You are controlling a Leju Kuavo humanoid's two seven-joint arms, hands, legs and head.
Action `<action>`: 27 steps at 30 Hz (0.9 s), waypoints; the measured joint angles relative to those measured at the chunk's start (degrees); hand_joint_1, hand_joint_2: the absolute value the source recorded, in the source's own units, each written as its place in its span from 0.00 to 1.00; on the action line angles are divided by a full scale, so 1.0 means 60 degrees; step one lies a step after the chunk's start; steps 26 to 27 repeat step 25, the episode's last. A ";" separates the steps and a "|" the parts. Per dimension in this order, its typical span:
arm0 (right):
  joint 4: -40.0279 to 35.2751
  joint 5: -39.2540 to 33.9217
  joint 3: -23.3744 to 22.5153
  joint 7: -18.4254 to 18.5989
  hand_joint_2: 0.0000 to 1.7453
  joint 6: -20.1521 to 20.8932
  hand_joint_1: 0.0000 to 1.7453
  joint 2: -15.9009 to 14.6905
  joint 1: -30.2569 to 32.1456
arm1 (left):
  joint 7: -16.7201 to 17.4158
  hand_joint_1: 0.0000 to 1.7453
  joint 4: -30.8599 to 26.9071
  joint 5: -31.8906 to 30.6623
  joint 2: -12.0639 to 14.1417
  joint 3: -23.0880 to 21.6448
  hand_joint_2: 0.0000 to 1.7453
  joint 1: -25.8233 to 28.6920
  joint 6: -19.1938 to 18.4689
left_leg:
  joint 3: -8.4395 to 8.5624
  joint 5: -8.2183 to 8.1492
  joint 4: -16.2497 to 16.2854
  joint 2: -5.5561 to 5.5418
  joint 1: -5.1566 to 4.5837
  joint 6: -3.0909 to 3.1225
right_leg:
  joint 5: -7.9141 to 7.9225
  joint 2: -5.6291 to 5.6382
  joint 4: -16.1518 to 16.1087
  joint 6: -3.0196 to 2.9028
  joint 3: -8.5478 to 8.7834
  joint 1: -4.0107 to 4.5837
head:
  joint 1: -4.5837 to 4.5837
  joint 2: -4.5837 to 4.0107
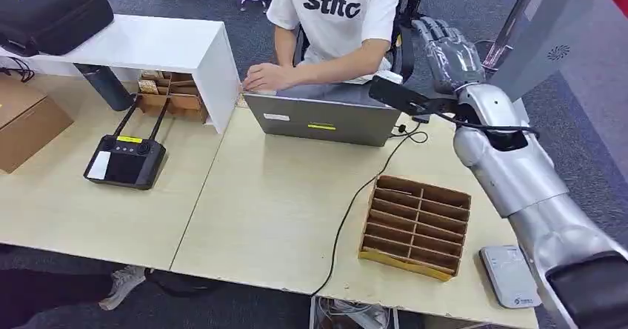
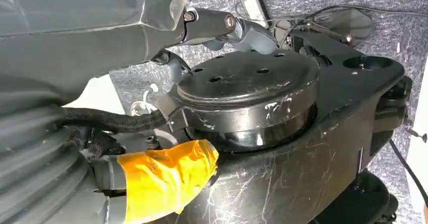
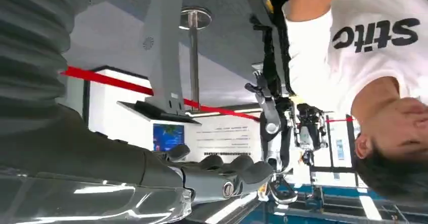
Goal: Pass the card to the sensor for recognition and then transmit it.
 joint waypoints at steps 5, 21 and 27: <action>-0.0592 -0.0671 -0.0389 -0.0229 1.00 -0.0382 0.00 -0.0345 0.0470 | -0.0109 0.00 -0.0309 0.0127 0.0055 0.0000 1.00 0.0073 0.0294 | 0.0000 0.0000 0.0001 0.0000 0.0001 0.0000 | -0.0001 0.0000 -0.0003 0.0000 -0.0004 0.0002 | 0.0000 0.0000; -0.5804 -0.6828 -0.7251 -0.3286 1.00 -0.0957 0.00 -0.1132 0.8562 | -0.1122 0.00 -0.2714 0.0892 0.0601 0.0153 1.00 0.0940 0.2368 | -0.0007 -0.0076 -0.0005 -0.0076 0.0009 0.0039 | -0.0072 -0.0092 -0.0041 0.0022 0.0046 0.0013 | -0.0007 0.0000; -0.6995 -0.8022 -0.8737 -0.3344 1.00 -0.0724 0.00 -0.0440 0.9952 | -0.1282 0.00 -0.2947 0.0896 0.0685 0.0313 1.00 0.1058 0.2393 | -0.0001 -0.0088 -0.0011 -0.0071 0.0010 0.0023 | -0.0084 -0.0086 -0.0038 0.0013 0.0045 0.0014 | -0.0004 0.0000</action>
